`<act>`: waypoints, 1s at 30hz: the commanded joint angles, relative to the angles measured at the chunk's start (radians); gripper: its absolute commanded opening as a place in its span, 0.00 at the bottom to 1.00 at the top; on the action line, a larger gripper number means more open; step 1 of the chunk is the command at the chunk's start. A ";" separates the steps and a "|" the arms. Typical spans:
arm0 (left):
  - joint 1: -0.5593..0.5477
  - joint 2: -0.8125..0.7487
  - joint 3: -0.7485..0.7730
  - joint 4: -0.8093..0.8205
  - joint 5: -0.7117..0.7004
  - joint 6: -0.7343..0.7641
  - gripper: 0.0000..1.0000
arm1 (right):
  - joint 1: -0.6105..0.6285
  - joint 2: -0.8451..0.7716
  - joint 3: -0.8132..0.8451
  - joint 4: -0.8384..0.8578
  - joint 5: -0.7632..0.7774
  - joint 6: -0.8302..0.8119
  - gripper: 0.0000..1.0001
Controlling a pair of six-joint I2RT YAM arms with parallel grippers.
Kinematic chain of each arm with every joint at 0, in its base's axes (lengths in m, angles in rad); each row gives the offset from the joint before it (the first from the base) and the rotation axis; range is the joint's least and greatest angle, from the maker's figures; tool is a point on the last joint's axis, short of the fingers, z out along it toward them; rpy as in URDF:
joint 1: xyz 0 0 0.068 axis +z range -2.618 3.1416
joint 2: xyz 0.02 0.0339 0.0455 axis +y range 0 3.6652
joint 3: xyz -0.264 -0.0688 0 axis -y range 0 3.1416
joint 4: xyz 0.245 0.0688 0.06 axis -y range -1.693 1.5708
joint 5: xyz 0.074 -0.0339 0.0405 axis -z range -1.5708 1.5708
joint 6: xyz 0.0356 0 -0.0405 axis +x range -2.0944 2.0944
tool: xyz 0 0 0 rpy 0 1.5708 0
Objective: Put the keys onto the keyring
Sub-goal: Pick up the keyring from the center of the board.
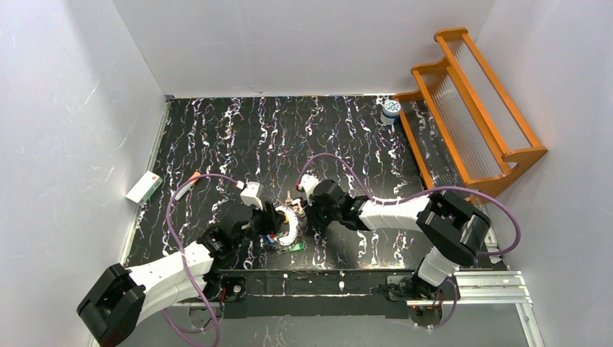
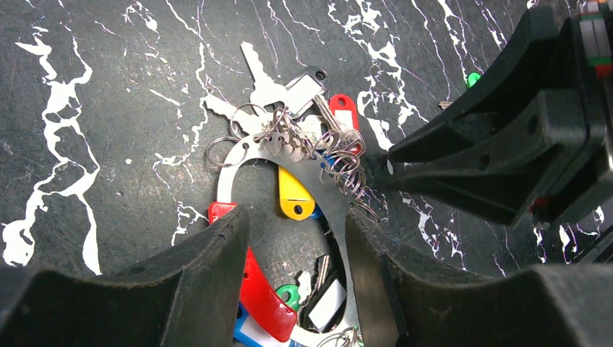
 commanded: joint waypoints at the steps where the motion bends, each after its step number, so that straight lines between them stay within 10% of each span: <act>1: 0.006 -0.015 -0.010 -0.004 -0.020 -0.005 0.50 | -0.066 -0.019 0.034 -0.036 -0.104 0.050 0.34; 16: 0.006 -0.008 -0.009 0.000 -0.017 -0.005 0.50 | -0.197 0.046 -0.005 -0.024 -0.638 0.236 0.43; 30: 0.005 -0.006 -0.003 0.009 -0.015 -0.004 0.50 | -0.247 0.195 0.033 0.038 -0.649 0.335 0.34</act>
